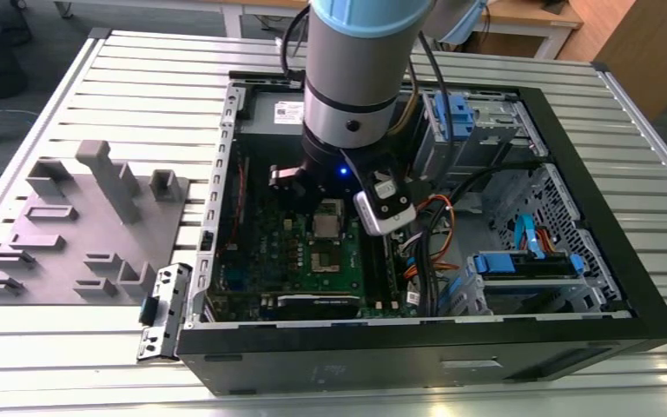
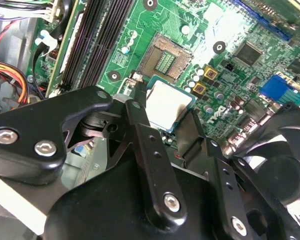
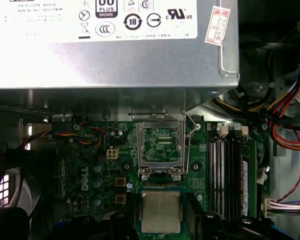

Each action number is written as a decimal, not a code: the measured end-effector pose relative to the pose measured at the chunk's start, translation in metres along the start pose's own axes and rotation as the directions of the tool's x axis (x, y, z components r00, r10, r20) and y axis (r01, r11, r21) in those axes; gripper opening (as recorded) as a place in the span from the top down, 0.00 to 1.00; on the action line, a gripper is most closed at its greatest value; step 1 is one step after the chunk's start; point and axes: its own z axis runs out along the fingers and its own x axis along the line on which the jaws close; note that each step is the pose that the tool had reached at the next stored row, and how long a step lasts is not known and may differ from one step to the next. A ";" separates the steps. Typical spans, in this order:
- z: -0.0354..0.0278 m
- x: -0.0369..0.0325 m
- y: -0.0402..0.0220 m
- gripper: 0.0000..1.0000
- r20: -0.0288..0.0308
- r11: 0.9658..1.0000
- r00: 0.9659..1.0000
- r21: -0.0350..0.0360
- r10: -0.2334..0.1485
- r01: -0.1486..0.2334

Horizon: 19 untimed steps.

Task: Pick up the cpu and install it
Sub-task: 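Place the cpu into insertion slot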

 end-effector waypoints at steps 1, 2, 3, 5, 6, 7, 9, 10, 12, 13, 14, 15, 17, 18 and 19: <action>0.0014 0.0000 -0.0001 0.53 0.000 1.000 1.000 0.000 0.000 0.000; 0.0029 -0.0001 -0.0001 0.53 0.000 1.000 1.000 0.000 0.000 0.000; 0.0042 -0.0001 -0.0002 0.53 0.000 1.000 1.000 0.000 0.000 0.000; 0.0061 -0.0001 -0.0003 0.53 0.000 1.000 1.000 0.000 0.000 0.000; 0.0063 -0.0001 -0.0003 0.53 0.000 1.000 1.000 0.000 0.000 0.000; 0.0064 -0.0001 -0.0003 0.53 0.000 1.000 1.000 0.000 0.000 0.000; 0.0070 -0.0001 -0.0003 0.53 0.000 1.000 1.000 0.000 0.000 0.000; 0.0078 -0.0002 -0.0003 0.53 0.000 1.000 1.000 0.000 0.000 0.000; 0.0100 -0.0002 -0.0004 0.53 0.000 1.000 1.000 0.000 0.000 0.000; 0.0113 -0.0003 -0.0004 0.53 0.000 1.000 1.000 0.000 0.000 0.000; 0.0126 -0.0003 -0.0005 0.53 0.000 1.000 1.000 0.000 0.000 0.000; 0.0138 -0.0003 -0.0005 0.53 0.000 1.000 1.000 0.000 0.000 0.000; 0.0146 -0.0003 -0.0006 0.53 0.000 1.000 1.000 0.000 0.000 0.000; 0.0147 -0.0003 -0.0006 0.53 0.000 1.000 1.000 0.000 0.000 0.000; 0.0148 -0.0003 -0.0006 0.53 0.000 1.000 1.000 0.000 0.000 0.000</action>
